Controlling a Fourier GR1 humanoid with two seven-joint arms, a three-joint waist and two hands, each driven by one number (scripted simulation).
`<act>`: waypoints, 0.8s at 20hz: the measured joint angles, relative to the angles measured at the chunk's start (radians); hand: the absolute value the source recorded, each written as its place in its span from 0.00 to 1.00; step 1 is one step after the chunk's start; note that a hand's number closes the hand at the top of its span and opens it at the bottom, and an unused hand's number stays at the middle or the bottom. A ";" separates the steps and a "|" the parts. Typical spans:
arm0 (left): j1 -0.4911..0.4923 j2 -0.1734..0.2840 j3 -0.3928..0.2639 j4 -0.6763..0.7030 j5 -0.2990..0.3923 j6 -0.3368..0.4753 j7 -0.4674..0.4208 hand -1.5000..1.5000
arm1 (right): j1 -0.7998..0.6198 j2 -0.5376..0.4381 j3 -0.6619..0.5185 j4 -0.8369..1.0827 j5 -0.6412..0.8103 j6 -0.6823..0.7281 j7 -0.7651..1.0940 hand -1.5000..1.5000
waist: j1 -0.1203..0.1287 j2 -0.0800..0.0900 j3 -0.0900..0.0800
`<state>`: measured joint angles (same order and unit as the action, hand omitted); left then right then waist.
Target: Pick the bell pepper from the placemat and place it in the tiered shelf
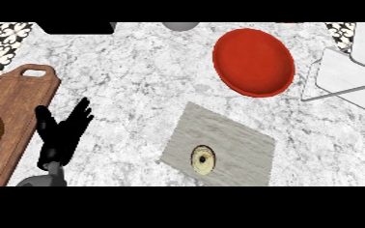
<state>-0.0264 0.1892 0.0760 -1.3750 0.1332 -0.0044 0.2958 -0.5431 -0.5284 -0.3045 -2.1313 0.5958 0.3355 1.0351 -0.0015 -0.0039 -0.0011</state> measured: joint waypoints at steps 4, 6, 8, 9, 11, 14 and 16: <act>-0.014 -0.001 0.003 0.024 -0.005 -0.002 -0.012 0.50 | -0.104 -0.103 -0.102 0.146 -0.062 0.034 -0.033 1.00 | 0.001 0.002 0.000; -0.021 -0.010 0.000 0.031 -0.012 0.003 -0.019 0.50 | -0.135 -0.141 -0.126 0.211 -0.073 0.043 -0.050 1.00 | 0.003 0.002 0.000; -0.035 -0.017 -0.003 0.044 -0.020 0.010 -0.019 0.50 | -0.176 -0.185 -0.135 0.294 -0.074 0.050 -0.073 1.00 | 0.006 0.003 0.001; -0.034 -0.013 -0.002 0.029 -0.016 0.006 -0.004 0.50 | -0.188 -0.200 -0.142 0.328 -0.077 0.053 -0.083 1.00 | 0.007 0.003 0.001; -0.039 -0.010 0.003 0.023 -0.010 0.003 0.006 0.50 | -0.201 -0.231 -0.158 0.403 -0.089 0.060 -0.122 1.00 | 0.007 0.003 0.001; -0.036 -0.015 0.001 0.033 -0.016 0.001 -0.003 0.50 | -0.218 -0.280 -0.173 0.517 -0.107 0.074 -0.184 1.00 | 0.008 0.004 0.001; -0.040 -0.020 -0.002 0.021 -0.019 0.008 0.011 0.50 | -0.235 -0.312 -0.172 0.598 -0.112 0.082 -0.226 1.00 | 0.010 0.005 0.001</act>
<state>-0.0662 0.1697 0.0744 -1.3542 0.1142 0.0034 0.3067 -0.7782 -0.8399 -0.4765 -1.5336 0.4836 0.4173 0.8092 0.0083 0.0010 -0.0002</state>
